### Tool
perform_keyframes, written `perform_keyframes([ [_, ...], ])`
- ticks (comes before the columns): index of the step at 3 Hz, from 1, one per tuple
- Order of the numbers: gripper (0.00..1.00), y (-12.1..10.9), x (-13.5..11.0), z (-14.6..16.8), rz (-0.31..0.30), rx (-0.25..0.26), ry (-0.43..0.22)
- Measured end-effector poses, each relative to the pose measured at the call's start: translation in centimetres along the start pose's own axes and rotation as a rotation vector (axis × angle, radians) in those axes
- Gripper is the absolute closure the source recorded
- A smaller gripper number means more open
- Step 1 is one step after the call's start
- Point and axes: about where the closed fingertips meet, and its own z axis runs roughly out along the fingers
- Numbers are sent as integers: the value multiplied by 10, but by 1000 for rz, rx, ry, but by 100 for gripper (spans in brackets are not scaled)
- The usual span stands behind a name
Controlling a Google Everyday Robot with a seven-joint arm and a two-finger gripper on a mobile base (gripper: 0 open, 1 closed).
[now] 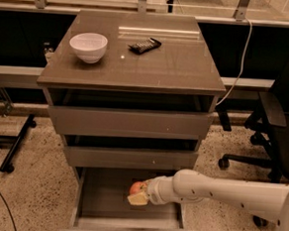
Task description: Place apple into bottom drawer
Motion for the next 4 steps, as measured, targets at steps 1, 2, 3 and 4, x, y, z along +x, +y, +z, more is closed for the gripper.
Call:
perform_keyframes([
  [1, 100, -13, 2, 27, 7, -5, -66],
  [2, 100, -27, 8, 52, 5, -14, -122],
  [3, 100, -53, 26, 82, 47, -25, -191],
  [4, 100, -70, 40, 101, 84, -34, -220],
])
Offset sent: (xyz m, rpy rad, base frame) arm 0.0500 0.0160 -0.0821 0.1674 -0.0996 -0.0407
